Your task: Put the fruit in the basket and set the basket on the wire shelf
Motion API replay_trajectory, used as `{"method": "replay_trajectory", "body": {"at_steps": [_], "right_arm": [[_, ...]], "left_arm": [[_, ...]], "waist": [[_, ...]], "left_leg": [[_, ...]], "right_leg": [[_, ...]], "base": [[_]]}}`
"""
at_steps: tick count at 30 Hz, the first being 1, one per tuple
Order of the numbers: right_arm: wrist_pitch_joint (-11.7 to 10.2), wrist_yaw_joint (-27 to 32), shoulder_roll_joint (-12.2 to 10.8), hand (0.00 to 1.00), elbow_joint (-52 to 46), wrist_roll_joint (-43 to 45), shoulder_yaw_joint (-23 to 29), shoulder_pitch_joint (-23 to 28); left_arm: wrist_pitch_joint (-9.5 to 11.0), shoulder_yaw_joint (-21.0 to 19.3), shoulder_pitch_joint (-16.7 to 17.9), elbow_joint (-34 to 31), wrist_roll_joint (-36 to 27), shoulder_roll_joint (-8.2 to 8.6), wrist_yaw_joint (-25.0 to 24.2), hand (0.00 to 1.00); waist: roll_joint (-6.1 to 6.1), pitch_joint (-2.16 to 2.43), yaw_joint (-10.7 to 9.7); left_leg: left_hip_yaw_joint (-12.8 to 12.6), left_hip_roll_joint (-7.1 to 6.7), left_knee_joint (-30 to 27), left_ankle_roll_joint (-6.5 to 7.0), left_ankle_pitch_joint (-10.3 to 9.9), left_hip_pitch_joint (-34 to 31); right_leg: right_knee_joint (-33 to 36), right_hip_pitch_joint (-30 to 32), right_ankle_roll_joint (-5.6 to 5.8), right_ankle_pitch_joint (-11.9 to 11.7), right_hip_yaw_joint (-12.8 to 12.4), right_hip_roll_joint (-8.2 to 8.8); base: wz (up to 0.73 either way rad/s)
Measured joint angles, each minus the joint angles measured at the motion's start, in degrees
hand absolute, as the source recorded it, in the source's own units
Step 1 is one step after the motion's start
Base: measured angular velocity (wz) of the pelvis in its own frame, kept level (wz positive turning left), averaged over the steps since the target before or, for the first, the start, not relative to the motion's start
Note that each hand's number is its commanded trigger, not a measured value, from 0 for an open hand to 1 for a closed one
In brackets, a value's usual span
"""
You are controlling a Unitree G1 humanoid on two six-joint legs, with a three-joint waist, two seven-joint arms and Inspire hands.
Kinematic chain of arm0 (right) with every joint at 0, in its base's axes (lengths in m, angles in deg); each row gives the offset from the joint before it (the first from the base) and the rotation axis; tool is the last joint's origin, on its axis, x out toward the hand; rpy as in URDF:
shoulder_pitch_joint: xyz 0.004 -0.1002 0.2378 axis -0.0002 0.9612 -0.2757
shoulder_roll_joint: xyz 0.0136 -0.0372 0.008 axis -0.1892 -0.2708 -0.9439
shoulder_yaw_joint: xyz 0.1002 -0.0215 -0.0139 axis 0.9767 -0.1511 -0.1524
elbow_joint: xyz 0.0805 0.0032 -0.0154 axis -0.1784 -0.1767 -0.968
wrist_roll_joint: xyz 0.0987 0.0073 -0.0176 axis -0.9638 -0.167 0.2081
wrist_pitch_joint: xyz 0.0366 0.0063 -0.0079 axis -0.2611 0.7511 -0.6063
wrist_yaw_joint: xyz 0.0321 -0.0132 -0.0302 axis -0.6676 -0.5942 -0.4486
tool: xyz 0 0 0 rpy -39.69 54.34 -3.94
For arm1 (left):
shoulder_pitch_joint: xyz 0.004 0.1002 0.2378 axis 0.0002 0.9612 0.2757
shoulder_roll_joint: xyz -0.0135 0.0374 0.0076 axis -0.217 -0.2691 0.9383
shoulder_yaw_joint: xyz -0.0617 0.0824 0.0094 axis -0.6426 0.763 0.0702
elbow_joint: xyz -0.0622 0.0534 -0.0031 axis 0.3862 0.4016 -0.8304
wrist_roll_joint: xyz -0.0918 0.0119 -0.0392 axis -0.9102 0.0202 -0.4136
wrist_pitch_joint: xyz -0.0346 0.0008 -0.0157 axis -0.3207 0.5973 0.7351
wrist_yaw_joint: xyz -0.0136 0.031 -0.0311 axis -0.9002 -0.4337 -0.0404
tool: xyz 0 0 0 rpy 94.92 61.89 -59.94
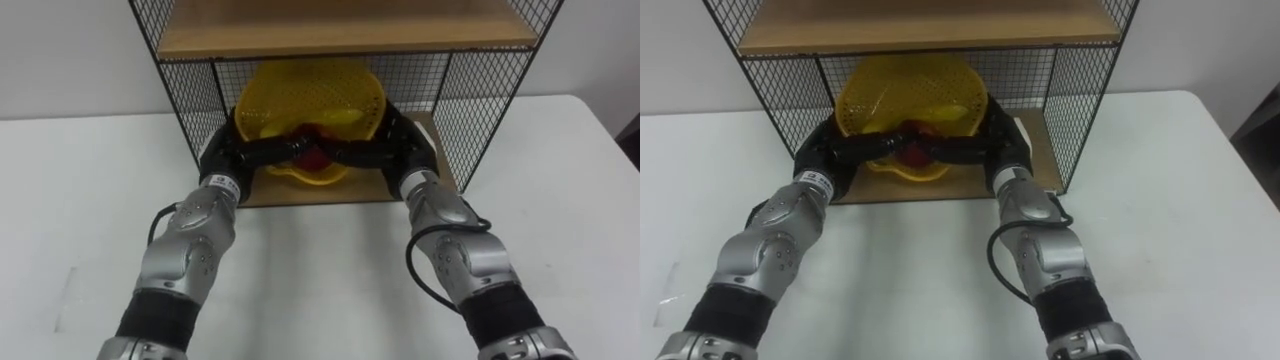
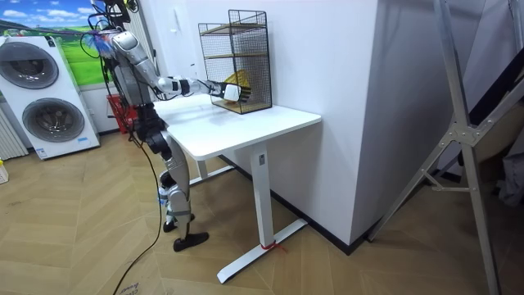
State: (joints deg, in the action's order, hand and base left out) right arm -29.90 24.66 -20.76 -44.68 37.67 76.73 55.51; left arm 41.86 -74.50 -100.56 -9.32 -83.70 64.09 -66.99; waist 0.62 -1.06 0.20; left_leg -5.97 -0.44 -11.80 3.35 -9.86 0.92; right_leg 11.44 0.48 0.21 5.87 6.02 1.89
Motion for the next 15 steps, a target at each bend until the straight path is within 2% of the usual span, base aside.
{"method": "replay_trajectory", "body": {"at_steps": [4,8,15], "right_arm": [[-0.03,0.14,0.02,0.00,-0.03,-0.09,-0.06,1.43],[-0.32,0.33,0.28,0.00,-0.83,-0.64,0.05,3.78],[-0.34,-0.52,0.46,0.00,-6.65,-1.28,0.93,7.36]], "left_arm": [[-0.02,0.52,0.55,-0.02,1.57,0.10,0.90,0.00],[-0.07,0.91,1.68,-1.21,1.52,0.06,2.10,0.00],[-0.32,0.88,6.74,-12.40,2.96,-0.24,0.67,0.00]], "waist": [[0.03,0.02,-0.11],[0.34,0.27,-0.16],[-0.05,0.69,-0.03]], "left_leg": [[0.33,0.00,0.09,-0.05,0.06,0.81],[0.73,0.00,0.50,-0.17,0.12,1.49],[0.62,0.04,0.38,-0.29,0.31,1.61]], "right_leg": [[-0.42,-1.05,-0.06,-0.05,0.50,0.00],[-0.68,-1.91,-0.07,-0.11,0.78,-0.04],[-0.68,-1.68,-0.14,-0.07,0.76,-0.05]], "base": [[0.05],[0.03],[0.00]]}}
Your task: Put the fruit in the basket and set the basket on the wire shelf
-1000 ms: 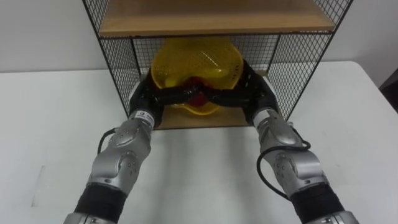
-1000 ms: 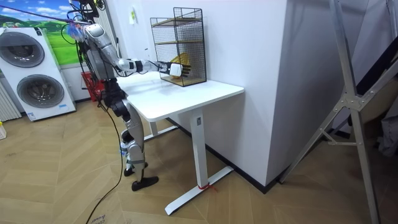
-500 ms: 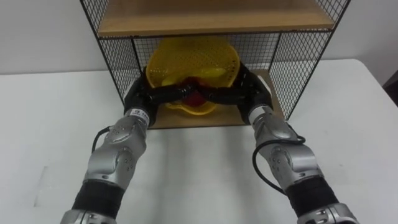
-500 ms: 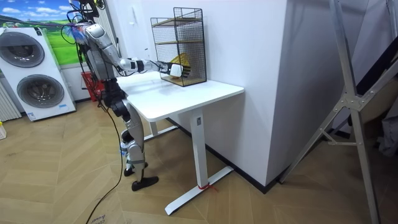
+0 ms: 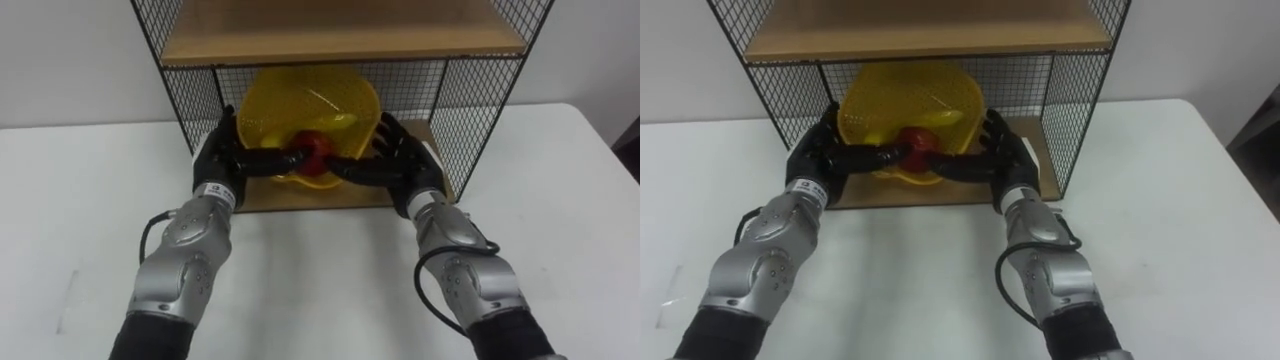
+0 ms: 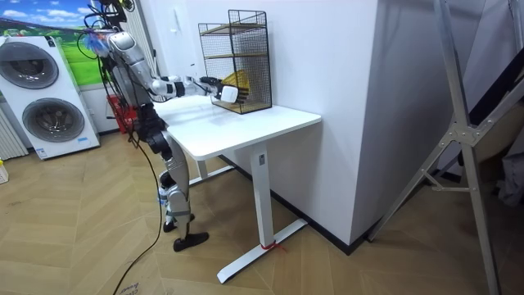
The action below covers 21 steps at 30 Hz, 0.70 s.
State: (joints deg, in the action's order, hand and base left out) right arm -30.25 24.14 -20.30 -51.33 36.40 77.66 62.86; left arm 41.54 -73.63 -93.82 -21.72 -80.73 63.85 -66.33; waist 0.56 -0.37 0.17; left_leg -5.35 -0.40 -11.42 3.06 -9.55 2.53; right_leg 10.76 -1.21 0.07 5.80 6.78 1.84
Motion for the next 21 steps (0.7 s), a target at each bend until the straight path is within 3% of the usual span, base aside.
{"method": "replay_trajectory", "body": {"at_steps": [5,16,21], "right_arm": [[0.00,-0.60,0.24,0.00,-1.15,-0.03,0.43,1.12],[-0.02,-2.02,2.10,0.00,-5.59,1.89,2.69,4.61],[-0.23,-2.03,2.12,0.00,-10.02,1.55,2.37,6.73]], "left_arm": [[-0.20,0.00,0.45,-1.97,2.01,-0.10,-0.59,0.00],[-0.50,-0.07,4.20,-9.79,4.35,-0.52,-0.74,0.00],[-0.46,1.00,7.25,-15.09,4.39,-2.03,-0.79,0.00]], "waist": [[-0.39,0.66,-0.01],[-0.31,0.68,-0.08],[-0.24,0.63,-0.09]], "left_leg": [[-0.05,0.02,0.05,0.00,-0.01,0.57],[-0.53,0.03,0.38,-0.01,-0.01,1.06],[-0.63,0.03,0.73,-0.06,0.13,1.16]], "right_leg": [[-0.11,-0.57,0.00,0.00,0.03,0.03],[-0.29,-0.81,0.00,0.00,-0.46,-0.09],[-0.44,-0.80,-0.01,-0.02,-0.49,-0.11]], "base": [[0.00],[-0.02],[0.00]]}}
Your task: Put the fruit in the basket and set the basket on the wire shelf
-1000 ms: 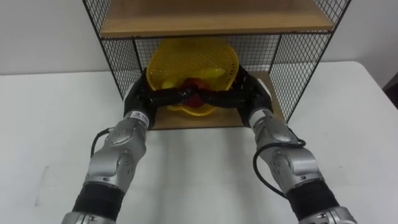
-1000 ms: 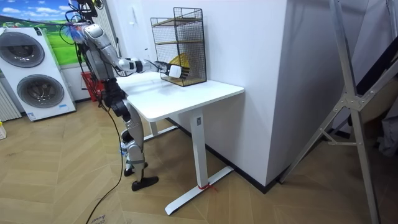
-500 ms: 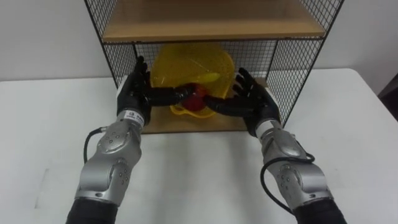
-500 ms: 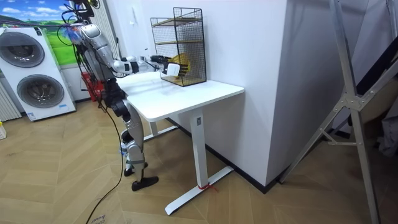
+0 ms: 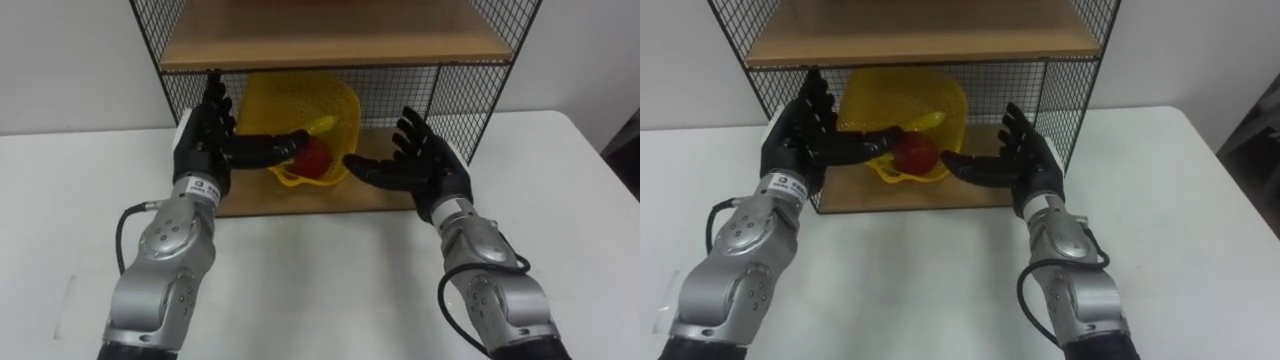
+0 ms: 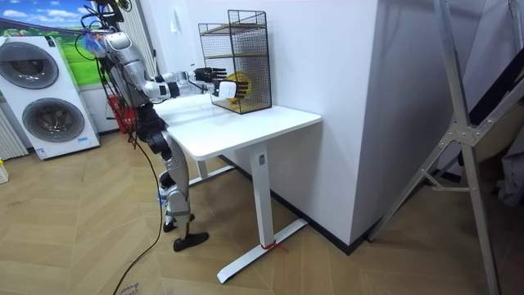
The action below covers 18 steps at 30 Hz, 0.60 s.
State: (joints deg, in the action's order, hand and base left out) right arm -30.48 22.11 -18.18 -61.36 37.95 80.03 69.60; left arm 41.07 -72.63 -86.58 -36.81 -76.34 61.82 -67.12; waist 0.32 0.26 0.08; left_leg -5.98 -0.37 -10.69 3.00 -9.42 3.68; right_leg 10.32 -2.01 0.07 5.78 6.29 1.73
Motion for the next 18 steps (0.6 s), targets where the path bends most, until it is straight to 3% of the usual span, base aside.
{"method": "replay_trajectory", "body": {"at_steps": [7,10,18], "right_arm": [[-0.13,0.33,0.00,0.00,-1.14,0.56,0.01,1.52],[-0.13,0.49,0.00,0.00,-5.17,4.91,0.02,3.79],[-0.27,-1.02,0.69,0.00,-10.20,11.09,-0.63,7.40]], "left_arm": [[0.08,0.30,1.22,-1.30,0.00,-0.25,-0.25,0.00],[0.17,0.11,1.74,-1.32,0.46,-0.27,-1.25,0.00],[1.07,1.13,7.37,-2.15,0.57,-0.94,-4.36,0.00]], "waist": [[0.06,-0.04,0.00],[0.06,-0.06,0.15],[0.05,-0.08,0.06]], "left_leg": [[0.06,0.01,0.28,-0.04,0.05,-0.18],[-0.02,0.00,0.39,-0.06,0.15,-0.16],[-0.03,0.00,0.77,-0.06,0.15,-0.02]], "right_leg": [[-0.44,-0.01,-0.02,-0.11,0.26,-0.01],[-0.46,0.10,-0.03,-0.14,0.13,-0.05],[-0.56,-0.10,-0.02,-0.16,0.08,-0.04]], "base": [[0.00],[0.00],[0.00]]}}
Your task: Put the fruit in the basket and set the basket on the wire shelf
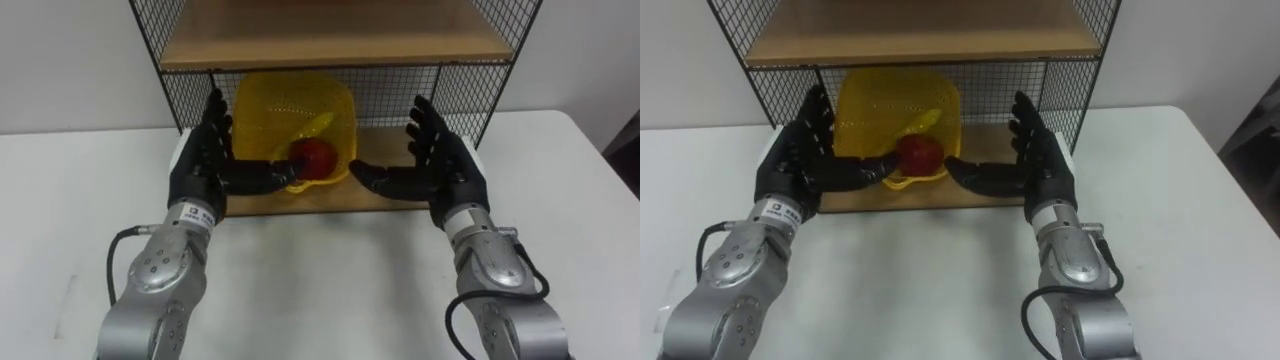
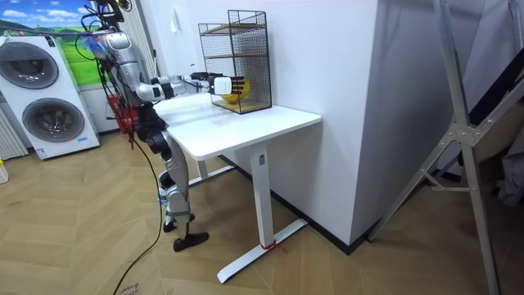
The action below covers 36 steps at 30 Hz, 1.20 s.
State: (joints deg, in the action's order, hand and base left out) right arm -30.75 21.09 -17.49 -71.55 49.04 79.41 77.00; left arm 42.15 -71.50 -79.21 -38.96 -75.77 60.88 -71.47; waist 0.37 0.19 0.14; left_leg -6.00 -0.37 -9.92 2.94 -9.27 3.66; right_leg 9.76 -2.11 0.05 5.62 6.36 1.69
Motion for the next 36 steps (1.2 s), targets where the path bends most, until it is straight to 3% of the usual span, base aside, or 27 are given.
{"method": "replay_trajectory", "body": {"at_steps": [4,8,11,16,22,25,31,33,36], "right_arm": [[0.00,-1.22,0.44,0.00,-0.55,0.82,0.04,0.63],[-0.38,-1.29,1.53,0.00,-6.28,0.72,-0.04,2.86],[-1.38,-1.70,1.83,0.00,-10.62,1.62,-0.93,6.18],[-2.25,-3.82,2.90,0.00,-12.54,0.76,-2.42,8.06],[-4.77,-7.81,3.81,0.00,-12.56,-0.10,-2.43,9.90],[-6.29,-8.77,4.90,0.00,-12.60,-1.34,-1.85,11.93],[-10.66,-9.46,5.06,0.00,-13.96,-2.81,0.69,15.25],[-13.08,-9.56,5.05,0.00,-15.03,-3.49,1.22,17.58],[-14.06,-9.64,5.04,0.00,-15.15,-3.59,1.61,19.48]], "left_arm": [[0.02,-0.12,1.16,-0.47,1.77,-0.20,-2.18,0.00],[0.23,0.28,5.18,-5.69,2.54,-1.40,-4.85,0.00],[1.61,1.44,8.53,-8.70,3.74,-2.99,-6.15,0.00],[3.08,2.95,11.74,-9.13,3.67,-3.99,-8.19,0.00],[6.08,3.03,15.16,-9.93,2.05,-4.52,-12.29,0.00],[8.58,2.74,17.61,-10.46,0.56,-4.68,-13.53,0.00],[13.04,2.16,20.46,-10.46,-0.75,-4.84,-14.98,0.00],[14.75,1.77,21.07,-10.46,-1.79,-5.20,-14.98,0.00],[16.48,0.47,22.79,-10.46,-1.99,-5.27,-15.41,0.00]], "waist": [[0.01,-0.03,0.10],[0.03,-0.03,0.13],[0.05,-0.04,0.15],[-0.05,-0.11,0.03],[-0.17,-0.14,0.02],[-0.19,-0.15,-0.02],[-0.45,-0.23,0.03],[-0.65,-0.24,0.16],[-0.66,-0.24,0.24]], "left_leg": [[-0.04,0.00,0.14,0.00,0.01,-0.16],[-0.14,0.01,0.19,0.00,0.11,-0.63],[-0.08,0.00,0.24,-0.01,0.17,-0.98],[0.05,-0.03,0.30,-0.01,0.17,-1.15],[0.05,-0.05,0.23,-0.01,0.20,-1.53],[0.13,-0.04,0.24,-0.01,0.20,-1.59],[0.09,-0.06,0.23,-0.01,0.20,-1.50],[0.08,-0.06,0.23,-0.01,0.20,-1.41],[0.04,-0.06,0.27,-0.01,0.19,-1.22]], "right_leg": [[-0.04,0.16,0.03,0.03,0.17,0.04],[-0.03,0.74,0.03,0.03,0.05,0.03],[0.02,0.98,0.02,0.03,0.08,0.04],[-0.10,1.12,0.12,0.19,0.12,0.04],[-0.16,1.13,0.13,0.22,0.03,0.00],[-0.15,1.17,0.13,0.26,0.12,0.01],[-0.13,1.08,0.24,0.37,0.08,-0.02],[-0.13,1.07,0.23,0.36,-0.02,-0.04],[-0.11,1.05,0.26,0.40,-0.16,-0.03]], "base": [[0.00],[0.00],[0.00],[0.01],[0.01],[0.01],[0.00],[0.00],[-0.03]]}}
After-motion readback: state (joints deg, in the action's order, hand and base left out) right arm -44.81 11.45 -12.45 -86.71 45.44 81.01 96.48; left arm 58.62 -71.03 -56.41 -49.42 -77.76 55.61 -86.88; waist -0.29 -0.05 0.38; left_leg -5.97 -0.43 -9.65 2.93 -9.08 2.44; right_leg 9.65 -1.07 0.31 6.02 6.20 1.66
